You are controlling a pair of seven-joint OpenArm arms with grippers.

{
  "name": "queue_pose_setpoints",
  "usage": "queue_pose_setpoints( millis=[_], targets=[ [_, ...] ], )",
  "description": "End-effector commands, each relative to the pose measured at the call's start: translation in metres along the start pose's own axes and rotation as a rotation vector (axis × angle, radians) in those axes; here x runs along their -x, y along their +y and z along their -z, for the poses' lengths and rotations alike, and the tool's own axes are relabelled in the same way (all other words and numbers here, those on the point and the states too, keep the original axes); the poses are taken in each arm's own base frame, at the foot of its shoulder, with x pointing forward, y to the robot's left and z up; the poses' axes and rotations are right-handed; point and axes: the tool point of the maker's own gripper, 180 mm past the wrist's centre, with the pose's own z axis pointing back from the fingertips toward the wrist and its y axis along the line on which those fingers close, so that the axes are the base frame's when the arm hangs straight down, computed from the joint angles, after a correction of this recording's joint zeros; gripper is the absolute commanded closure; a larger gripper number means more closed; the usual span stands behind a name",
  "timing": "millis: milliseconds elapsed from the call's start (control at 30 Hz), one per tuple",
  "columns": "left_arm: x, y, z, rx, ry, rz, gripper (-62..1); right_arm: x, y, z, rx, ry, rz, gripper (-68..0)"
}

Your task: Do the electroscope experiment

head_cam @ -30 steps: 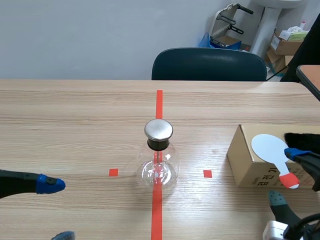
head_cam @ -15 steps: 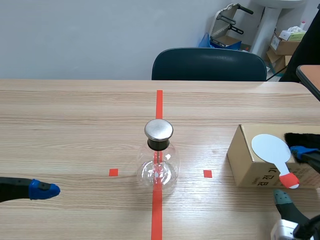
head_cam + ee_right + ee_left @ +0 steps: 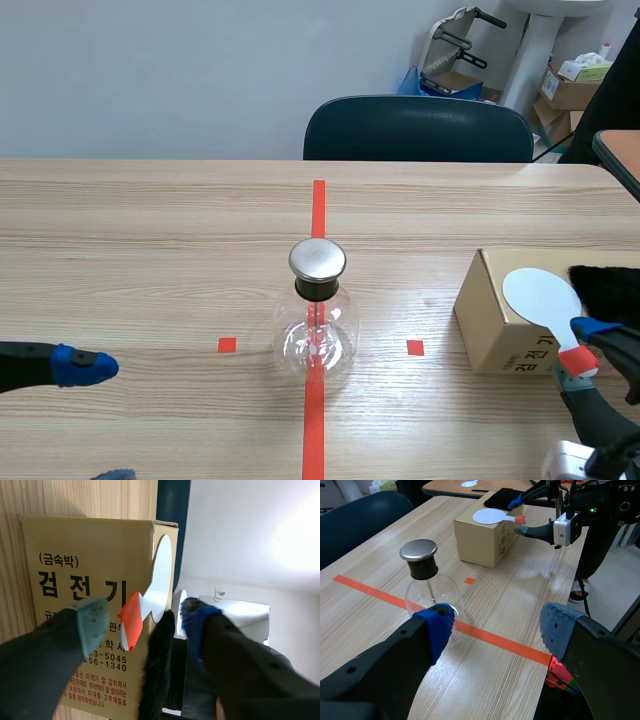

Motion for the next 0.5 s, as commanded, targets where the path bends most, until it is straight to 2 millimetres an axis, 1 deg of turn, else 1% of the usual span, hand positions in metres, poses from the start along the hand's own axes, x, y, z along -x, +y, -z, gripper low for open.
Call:
queue_pose_setpoints(
  millis=[0,200,233,467],
  targets=[
    [-0.0110,-0.0012,0.0039,-0.003,-0.043,-0.007,-39.2,0.0082,-0.0097,0.0011,0.026,0.009,-0.024,-24.1],
    [-0.0098,-0.0012,0.0040,-0.003,-0.036,-0.007,-39.2,0.0081,-0.0097,0.0011,0.025,0.009,-0.023,-2.8],
    [-0.0098,-0.0012,0.0040,-0.003,-0.036,-0.007,-39.2,0.0081,-0.0097,0.0011,0.025,0.009,-0.023,-1.1],
    [-0.0099,-0.0012,0.0040,-0.004,-0.037,-0.007,-39.2,0.0080,-0.0092,0.0011,0.023,0.009,-0.021,-1.3]
  ],
)
